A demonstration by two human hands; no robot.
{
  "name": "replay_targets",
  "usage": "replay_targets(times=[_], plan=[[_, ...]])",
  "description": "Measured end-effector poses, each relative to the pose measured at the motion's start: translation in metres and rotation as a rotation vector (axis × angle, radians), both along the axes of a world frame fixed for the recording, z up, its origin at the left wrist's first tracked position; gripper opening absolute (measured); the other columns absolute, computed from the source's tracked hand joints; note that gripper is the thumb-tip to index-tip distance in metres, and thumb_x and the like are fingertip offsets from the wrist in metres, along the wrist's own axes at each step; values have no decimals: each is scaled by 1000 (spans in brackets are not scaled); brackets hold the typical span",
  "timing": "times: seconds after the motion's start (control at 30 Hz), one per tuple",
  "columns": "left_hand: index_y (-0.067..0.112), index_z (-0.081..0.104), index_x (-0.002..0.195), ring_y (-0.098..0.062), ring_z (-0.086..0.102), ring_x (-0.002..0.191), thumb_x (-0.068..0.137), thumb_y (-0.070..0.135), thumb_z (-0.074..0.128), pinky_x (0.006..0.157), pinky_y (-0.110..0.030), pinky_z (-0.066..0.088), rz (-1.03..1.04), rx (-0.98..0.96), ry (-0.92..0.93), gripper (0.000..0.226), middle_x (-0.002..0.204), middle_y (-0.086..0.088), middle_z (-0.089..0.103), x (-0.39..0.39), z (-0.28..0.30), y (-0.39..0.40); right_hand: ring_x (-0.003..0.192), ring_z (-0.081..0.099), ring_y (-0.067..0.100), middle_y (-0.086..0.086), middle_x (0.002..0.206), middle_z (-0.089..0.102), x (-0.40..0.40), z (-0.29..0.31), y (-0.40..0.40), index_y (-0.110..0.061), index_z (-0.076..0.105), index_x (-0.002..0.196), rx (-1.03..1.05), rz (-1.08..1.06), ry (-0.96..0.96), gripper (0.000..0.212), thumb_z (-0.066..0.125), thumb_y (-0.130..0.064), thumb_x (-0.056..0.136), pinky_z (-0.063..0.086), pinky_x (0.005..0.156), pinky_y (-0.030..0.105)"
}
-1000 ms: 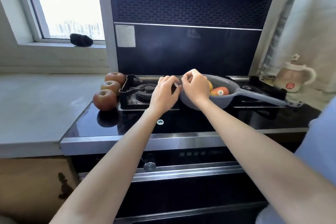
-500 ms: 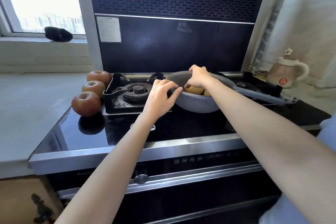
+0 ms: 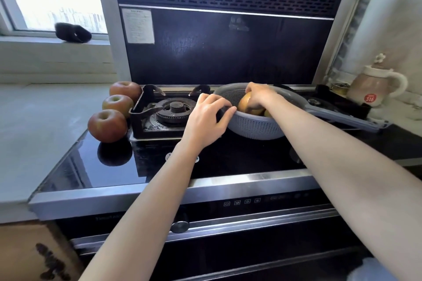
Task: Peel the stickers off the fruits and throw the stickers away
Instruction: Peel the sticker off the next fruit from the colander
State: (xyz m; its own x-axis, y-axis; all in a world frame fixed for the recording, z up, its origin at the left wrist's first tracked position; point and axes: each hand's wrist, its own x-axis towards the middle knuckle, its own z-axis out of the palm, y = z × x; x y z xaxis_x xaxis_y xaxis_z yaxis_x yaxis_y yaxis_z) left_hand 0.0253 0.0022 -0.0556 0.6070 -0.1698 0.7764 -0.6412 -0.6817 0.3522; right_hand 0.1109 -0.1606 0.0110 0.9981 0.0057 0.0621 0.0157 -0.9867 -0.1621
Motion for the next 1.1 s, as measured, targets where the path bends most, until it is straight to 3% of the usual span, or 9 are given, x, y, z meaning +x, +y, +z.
replay_targets(times=[0.1, 0.3, 0.53, 0.7, 0.77, 0.87, 0.97, 1.03, 1.1], plan=[[12, 69, 97, -20, 48, 103, 94, 30, 57, 87, -34, 45, -5, 2, 5, 21, 102, 2, 65, -1, 0, 0, 110, 55, 30, 8, 123, 58, 0, -3, -4, -27, 52, 120, 52, 33, -99, 55, 75, -30, 71, 44, 77, 35], [11, 69, 100, -19, 52, 104, 93, 30, 58, 89, -32, 45, -12, -16, -4, 22, 105, 1, 66, 3, -2, 0, 110, 54, 30, 4, 120, 60, -9, 5, 0, -30, 51, 113, 327, 93, -276, 62, 81, -49, 63, 39, 80, 35], [19, 47, 130, -17, 59, 109, 93, 38, 57, 83, -38, 53, -16, -134, 17, 43, 127, 2, 56, 2, -8, 3, 105, 53, 24, 0, 117, 56, -37, 11, 14, -28, 47, 115, 518, 176, -411, 69, 83, -54, 62, 43, 78, 35], [25, 27, 144, -4, 45, 123, 84, 45, 67, 87, -12, 39, -80, -319, 40, 75, 145, 4, 38, -6, -2, 5, 98, 55, 22, 5, 116, 55, -67, 12, 26, -31, 46, 115, 628, 233, -502, 70, 81, -59, 61, 43, 73, 30], [28, 24, 146, 0, 45, 121, 79, 47, 70, 89, -11, 40, -121, -320, 14, 83, 146, 3, 36, -9, 3, 6, 92, 55, 19, 5, 111, 52, -79, 9, 33, -32, 46, 113, 639, 270, -532, 68, 80, -60, 60, 44, 68, 26], [30, 29, 144, 16, 42, 113, 76, 38, 74, 86, -8, 44, -99, -323, -55, 82, 140, 0, 37, -17, 10, 10, 88, 53, 14, 4, 107, 52, -95, 5, 43, -33, 46, 114, 634, 325, -559, 67, 78, -60, 62, 39, 62, 18], [28, 36, 140, 22, 40, 110, 74, 29, 78, 81, 0, 41, -48, -343, -73, 78, 133, -5, 40, -25, 11, 19, 92, 54, 15, 4, 112, 52, -107, 4, 48, -33, 46, 118, 623, 356, -529, 70, 78, -61, 62, 49, 70, 25], [29, 41, 136, 21, 42, 107, 71, 32, 79, 80, -3, 43, -25, -345, -57, 75, 128, -4, 44, -31, 11, 25, 95, 56, 18, 4, 113, 51, -114, 1, 50, -33, 47, 121, 605, 355, -507, 74, 80, -61, 61, 52, 77, 32], [30, 45, 134, 9, 49, 102, 69, 32, 80, 83, -20, 51, -27, -351, -35, 73, 123, -1, 47, -37, 9, 30, 96, 56, 18, 2, 112, 51, -120, -3, 53, -34, 48, 123, 615, 344, -496, 77, 81, -62, 59, 49, 77, 31]])
